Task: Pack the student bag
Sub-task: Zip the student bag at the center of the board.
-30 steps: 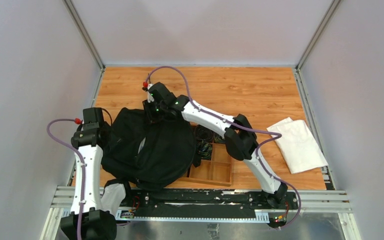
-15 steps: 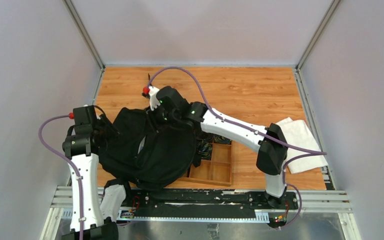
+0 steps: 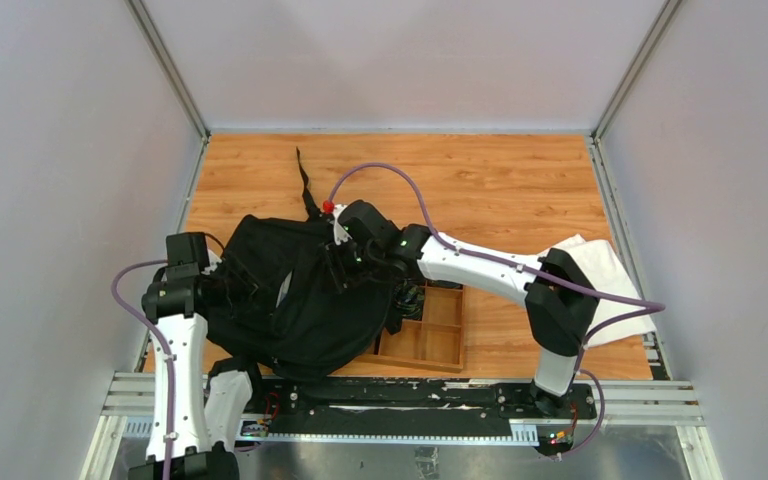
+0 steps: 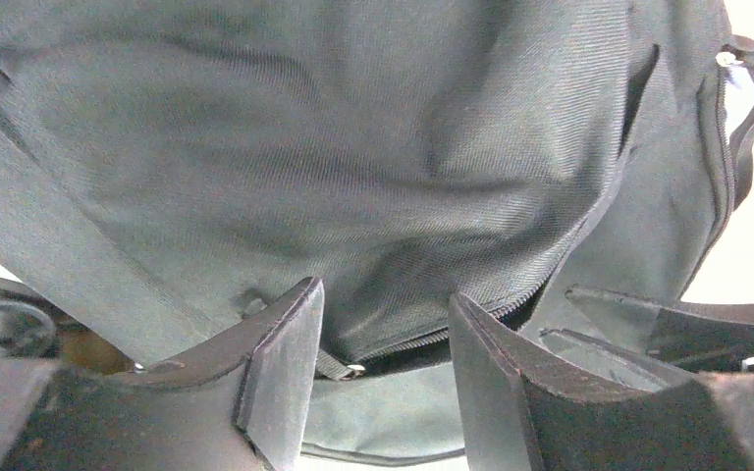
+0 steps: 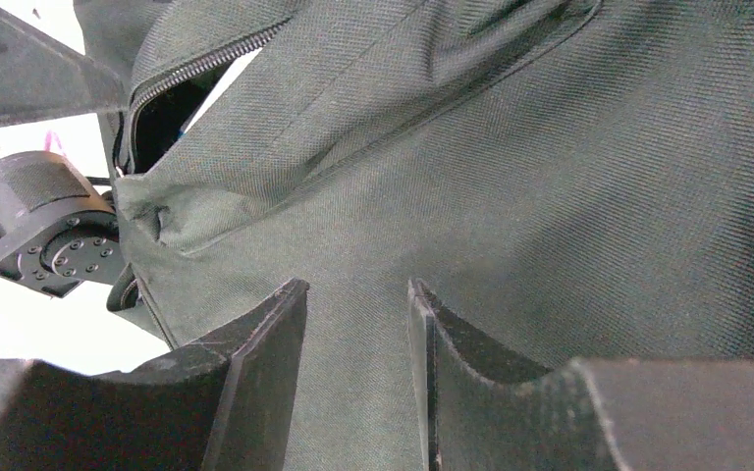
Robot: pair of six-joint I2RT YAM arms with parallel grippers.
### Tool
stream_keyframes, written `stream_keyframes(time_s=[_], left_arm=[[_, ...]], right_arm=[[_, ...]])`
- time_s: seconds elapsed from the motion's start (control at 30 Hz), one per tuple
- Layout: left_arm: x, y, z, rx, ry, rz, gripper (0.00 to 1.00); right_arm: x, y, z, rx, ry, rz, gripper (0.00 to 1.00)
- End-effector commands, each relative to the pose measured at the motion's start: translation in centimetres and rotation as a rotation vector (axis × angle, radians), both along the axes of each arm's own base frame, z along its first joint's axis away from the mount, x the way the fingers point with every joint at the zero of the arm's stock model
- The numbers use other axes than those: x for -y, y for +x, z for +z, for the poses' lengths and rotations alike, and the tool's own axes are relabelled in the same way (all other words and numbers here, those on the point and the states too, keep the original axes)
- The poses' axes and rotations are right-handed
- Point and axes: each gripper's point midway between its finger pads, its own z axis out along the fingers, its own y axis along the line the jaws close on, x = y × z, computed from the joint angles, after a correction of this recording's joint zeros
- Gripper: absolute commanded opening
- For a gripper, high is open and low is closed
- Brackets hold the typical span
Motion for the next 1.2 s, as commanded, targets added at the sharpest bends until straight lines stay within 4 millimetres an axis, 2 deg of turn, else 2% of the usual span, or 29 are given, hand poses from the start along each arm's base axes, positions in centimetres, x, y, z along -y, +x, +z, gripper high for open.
stream_keyframes(time_s=[0.0,0.17,0.3,0.43,0.57,0.67,0.9,1.07,1.17], left_arm=[[1.8,-0.5,-0.6,-0.043,-0.123,0.024,0.57],[0.7,-2.3,-0.5,-0.124,-0.070,0.131,0.57],[0.3,-2.4,-0.2,-0.112,-0.074,0.229,0.55],[-0.3,-2.3,1.0,-0.055,-0.058,0.282,0.51],[-0.4,-3.3,1.3,-0.081,-0.054,0.315,0.53],[0.2,-3.9,0.9,-0.097,-0.086,0.319,0.54],[1.3,-4.9,-1.9,-0.180,-0.157,0.377,0.55],[0.3,-4.6,-2.7,-0.175,-0.127,0.446,0.49],[0.6,-3.8,-2.7,-0.149,-0.157,0.446,0.44]], right_arm=[[-0.1,0.3,0.0,0.004,-0.010,-0.025,0.46],[-0.5,0.3,-0.6,-0.020,-0.032,-0.019,0.46],[-0.7,-0.2,-1.1,-0.049,-0.042,0.005,0.45],[-0.7,-0.9,-1.4,-0.079,-0.051,0.029,0.45],[-0.3,-1.5,-1.6,-0.090,-0.061,0.049,0.44],[0.1,-1.7,-1.7,-0.089,-0.069,0.059,0.44],[0.4,-2.0,-1.7,-0.094,-0.067,0.070,0.44],[0.5,-2.2,-1.5,-0.097,-0.064,0.072,0.43],[0.7,-2.3,-1.5,-0.094,-0.065,0.069,0.43]])
